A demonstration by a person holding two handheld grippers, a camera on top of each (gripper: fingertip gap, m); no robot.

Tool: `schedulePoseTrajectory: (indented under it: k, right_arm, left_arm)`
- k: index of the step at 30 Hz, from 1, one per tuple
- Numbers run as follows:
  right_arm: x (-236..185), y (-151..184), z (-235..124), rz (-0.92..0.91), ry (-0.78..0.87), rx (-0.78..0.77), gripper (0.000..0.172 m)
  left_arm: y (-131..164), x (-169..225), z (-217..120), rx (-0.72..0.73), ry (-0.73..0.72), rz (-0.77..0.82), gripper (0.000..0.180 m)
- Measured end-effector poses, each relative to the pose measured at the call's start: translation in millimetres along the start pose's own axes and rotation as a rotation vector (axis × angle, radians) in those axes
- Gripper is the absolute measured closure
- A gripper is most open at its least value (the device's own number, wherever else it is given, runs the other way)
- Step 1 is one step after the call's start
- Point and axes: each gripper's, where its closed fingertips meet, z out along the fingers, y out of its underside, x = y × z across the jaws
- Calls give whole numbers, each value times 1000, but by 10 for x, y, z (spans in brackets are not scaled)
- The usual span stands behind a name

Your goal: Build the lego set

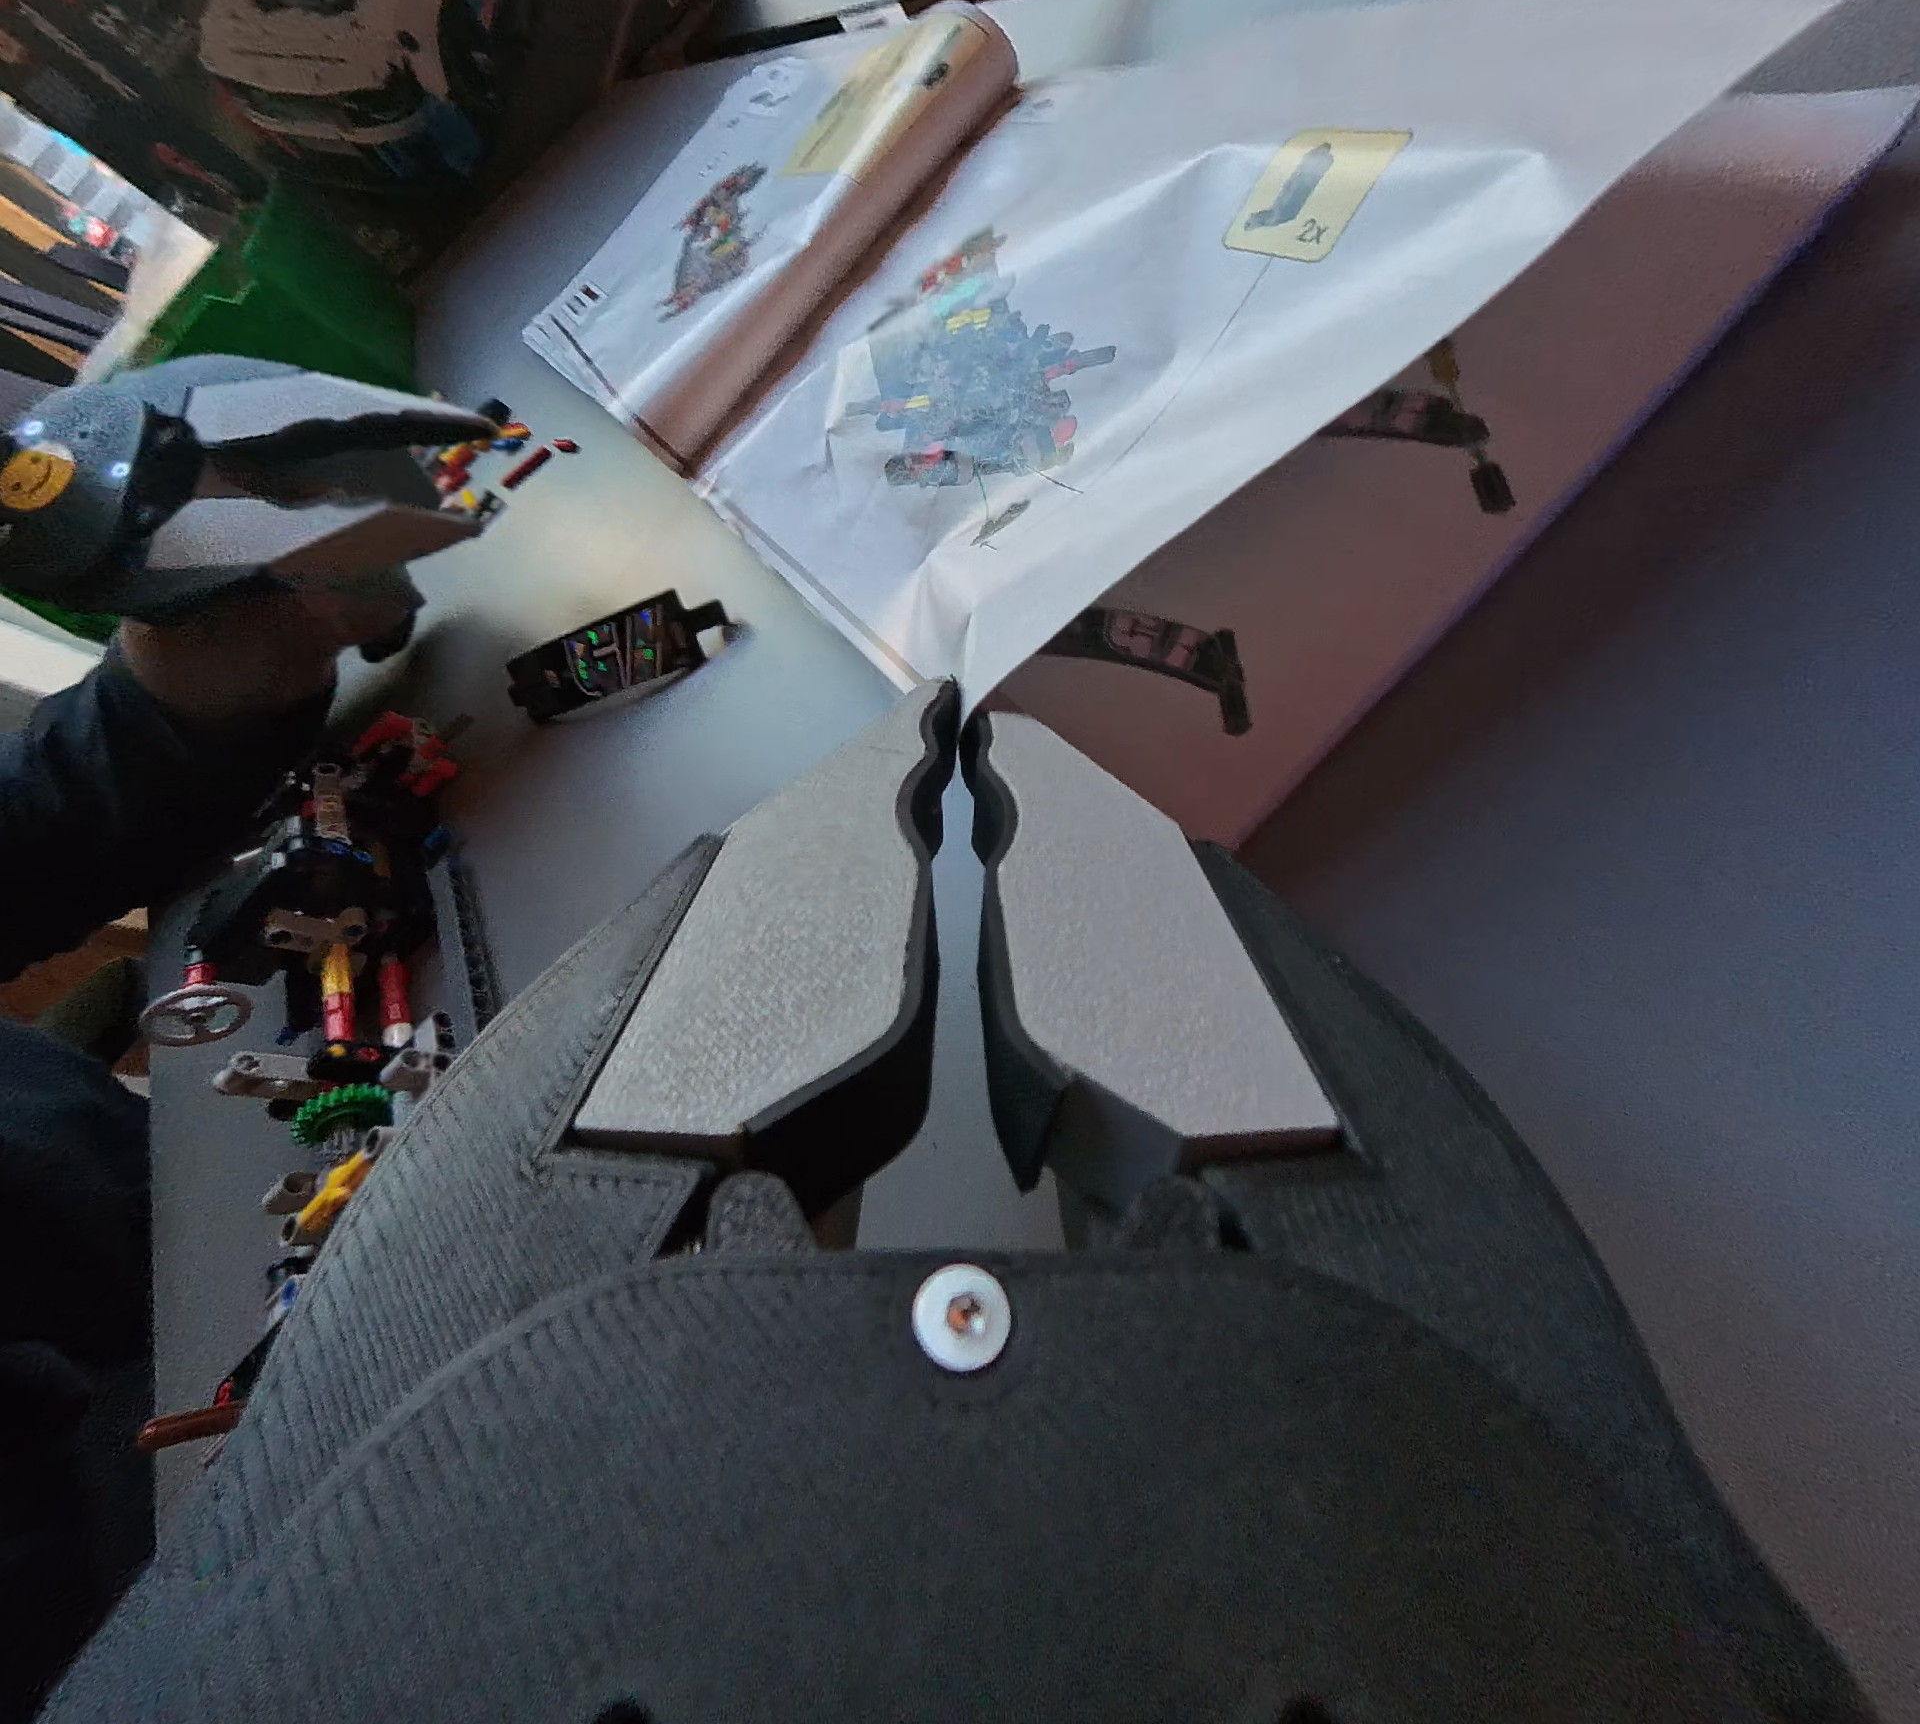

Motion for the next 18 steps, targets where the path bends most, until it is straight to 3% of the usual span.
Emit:
schedulePoseTrajectory:
  k: [3, 7, 11, 15, 18]
  right_arm:
    - [-123, -104, 11, -35, -62, 60, 172]
    - [-435, -436, 11, -88, -118, 180, 172]
    - [-837, -897, 218, -218, -101, 139, 172]
    - [-1390, -1308, 770, -280, -174, 8, 172]
    - [-1859, -1346, 1373, -281, -295, -163, 172]
  left_arm:
    - [-305, -484, -334, 131, -178, -10, 151]
    - [-706, -1152, -1113, 343, -389, -95, 154]
    - [-812, -1496, -1690, 537, -445, -222, 160]
    - [-723, -1614, -1728, 554, -419, -304, 162]
    - [-623, -1641, -1613, 509, -421, -307, 162]
